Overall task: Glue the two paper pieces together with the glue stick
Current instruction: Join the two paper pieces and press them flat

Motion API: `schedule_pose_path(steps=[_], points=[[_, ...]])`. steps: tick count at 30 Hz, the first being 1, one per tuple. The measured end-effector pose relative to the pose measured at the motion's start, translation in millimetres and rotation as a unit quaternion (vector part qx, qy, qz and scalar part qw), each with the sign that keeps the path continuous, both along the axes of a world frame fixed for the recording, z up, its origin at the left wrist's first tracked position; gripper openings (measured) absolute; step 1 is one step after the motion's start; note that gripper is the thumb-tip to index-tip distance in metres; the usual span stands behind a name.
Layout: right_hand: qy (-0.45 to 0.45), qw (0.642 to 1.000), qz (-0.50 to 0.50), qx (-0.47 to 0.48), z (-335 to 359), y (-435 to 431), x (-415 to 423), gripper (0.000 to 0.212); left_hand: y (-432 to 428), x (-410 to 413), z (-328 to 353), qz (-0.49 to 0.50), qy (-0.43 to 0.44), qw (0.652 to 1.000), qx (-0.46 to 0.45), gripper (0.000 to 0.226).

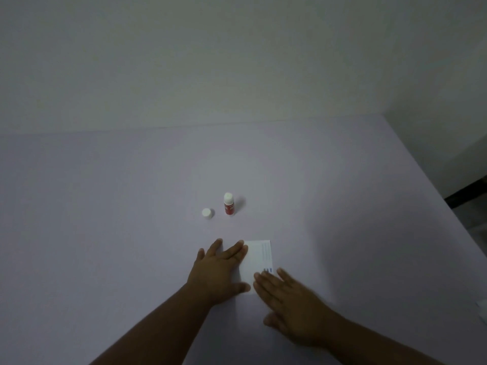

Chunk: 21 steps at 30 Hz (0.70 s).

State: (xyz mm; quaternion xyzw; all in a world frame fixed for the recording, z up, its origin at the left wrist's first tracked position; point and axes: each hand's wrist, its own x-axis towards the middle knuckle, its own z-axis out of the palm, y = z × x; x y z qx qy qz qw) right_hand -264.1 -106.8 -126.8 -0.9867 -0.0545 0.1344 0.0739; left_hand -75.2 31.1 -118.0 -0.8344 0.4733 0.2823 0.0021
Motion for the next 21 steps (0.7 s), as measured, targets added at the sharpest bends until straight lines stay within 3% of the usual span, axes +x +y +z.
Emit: schedule_pose_path(steps=[3, 8, 14, 16, 21], points=[[-0.017, 0.997, -0.009, -0.068, 8.2, -16.8, 27.0, 0.06, 1.3, 0.1, -0.5, 0.002, 0.002, 1.0, 0.002, 0.092], [-0.011, 0.996, -0.084, -0.034, 8.5, -25.6, 61.9, 0.065, 0.9, -0.6, -1.4, 0.004, -0.002, 1.0, -0.004, 0.091], [-0.013, 1.0, -0.005, -0.011, 4.5, -4.8, 2.0, 0.06, 1.1, 1.1, -1.7, -0.004, -0.002, 1.0, -0.004, 0.091], [-0.025, 0.998, 0.008, -0.051, 7.2, -15.9, 14.6, 0.058, 0.9, 1.2, -1.3, -0.003, 0.0, 1.0, -0.003, 0.091], [-0.009, 0.997, -0.069, -0.045, 9.0, -31.1, 62.5, 0.064, 0.3, -0.2, -0.2, 0.001, -0.001, 1.0, -0.003, 0.092]])
